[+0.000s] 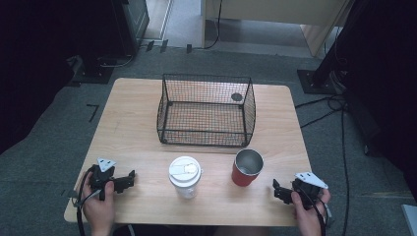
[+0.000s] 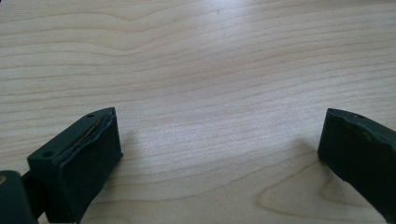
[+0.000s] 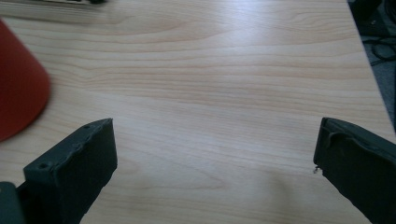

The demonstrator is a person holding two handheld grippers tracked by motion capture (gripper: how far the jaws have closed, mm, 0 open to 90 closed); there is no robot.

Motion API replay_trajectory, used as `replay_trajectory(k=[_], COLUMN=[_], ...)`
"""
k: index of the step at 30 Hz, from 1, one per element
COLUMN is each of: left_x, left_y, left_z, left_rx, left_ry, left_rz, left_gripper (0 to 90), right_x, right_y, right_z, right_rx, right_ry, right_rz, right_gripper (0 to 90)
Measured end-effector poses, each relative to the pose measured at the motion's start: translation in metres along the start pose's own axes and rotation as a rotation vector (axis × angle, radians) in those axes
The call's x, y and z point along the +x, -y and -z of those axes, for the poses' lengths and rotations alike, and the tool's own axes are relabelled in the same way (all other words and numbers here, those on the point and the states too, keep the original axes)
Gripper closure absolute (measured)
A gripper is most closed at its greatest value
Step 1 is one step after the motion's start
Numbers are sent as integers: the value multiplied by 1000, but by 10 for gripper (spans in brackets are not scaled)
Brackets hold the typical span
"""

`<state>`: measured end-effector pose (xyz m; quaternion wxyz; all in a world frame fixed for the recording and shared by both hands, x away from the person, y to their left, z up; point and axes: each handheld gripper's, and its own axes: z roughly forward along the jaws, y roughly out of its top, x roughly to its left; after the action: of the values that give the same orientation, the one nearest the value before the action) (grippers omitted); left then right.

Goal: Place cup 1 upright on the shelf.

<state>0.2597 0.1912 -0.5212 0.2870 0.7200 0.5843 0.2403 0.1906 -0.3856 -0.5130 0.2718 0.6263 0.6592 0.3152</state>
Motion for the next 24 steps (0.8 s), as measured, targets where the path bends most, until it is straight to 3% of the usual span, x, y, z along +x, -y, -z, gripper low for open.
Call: replay_trajectory(k=[12, 24], left_x=[0, 0], left_y=[0, 0], left_z=[0, 0], left_rx=[0, 0], left_ry=[0, 0], left_rz=[0, 0], left_gripper=[0, 0], right_x=[21, 49], right_y=[-1, -5], right_z=[5, 14], right_rx=[-22, -38], right_ry=[-76, -187], right_rz=[33, 88], right_gripper=[0, 0])
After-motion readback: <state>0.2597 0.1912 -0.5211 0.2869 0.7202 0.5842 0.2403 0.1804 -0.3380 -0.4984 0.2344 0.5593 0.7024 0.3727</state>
